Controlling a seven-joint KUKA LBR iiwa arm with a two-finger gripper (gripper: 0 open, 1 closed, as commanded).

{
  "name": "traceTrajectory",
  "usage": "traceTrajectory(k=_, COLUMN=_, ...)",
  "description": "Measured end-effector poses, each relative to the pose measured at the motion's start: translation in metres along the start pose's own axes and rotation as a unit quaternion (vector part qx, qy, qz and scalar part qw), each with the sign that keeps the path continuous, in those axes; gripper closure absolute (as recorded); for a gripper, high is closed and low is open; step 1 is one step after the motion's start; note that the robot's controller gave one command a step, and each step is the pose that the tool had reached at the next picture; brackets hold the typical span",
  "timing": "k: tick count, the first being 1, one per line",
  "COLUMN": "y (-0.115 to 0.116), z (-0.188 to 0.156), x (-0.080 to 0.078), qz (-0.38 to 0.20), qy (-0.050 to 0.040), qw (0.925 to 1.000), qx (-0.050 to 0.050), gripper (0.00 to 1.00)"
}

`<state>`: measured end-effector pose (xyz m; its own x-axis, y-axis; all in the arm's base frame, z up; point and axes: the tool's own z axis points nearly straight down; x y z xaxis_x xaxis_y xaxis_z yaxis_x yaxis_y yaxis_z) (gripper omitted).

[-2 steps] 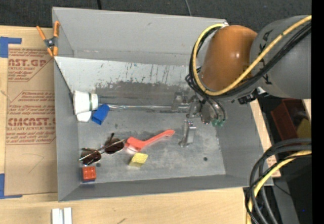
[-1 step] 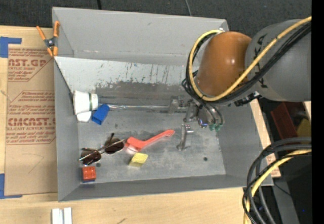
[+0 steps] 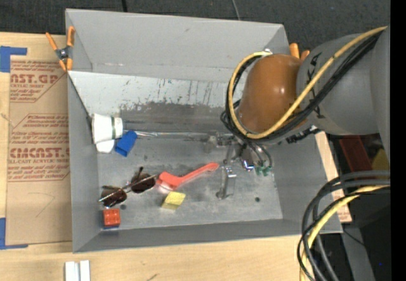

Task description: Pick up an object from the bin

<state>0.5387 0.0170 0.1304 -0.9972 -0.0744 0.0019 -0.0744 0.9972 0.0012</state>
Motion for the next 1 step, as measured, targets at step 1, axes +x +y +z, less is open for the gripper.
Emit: traceTrajectory(k=1, y=0.0071, z=0.0077, x=0.0045, qz=0.109, qy=-0.0027, qw=0.994, qx=0.0, gripper=0.0)
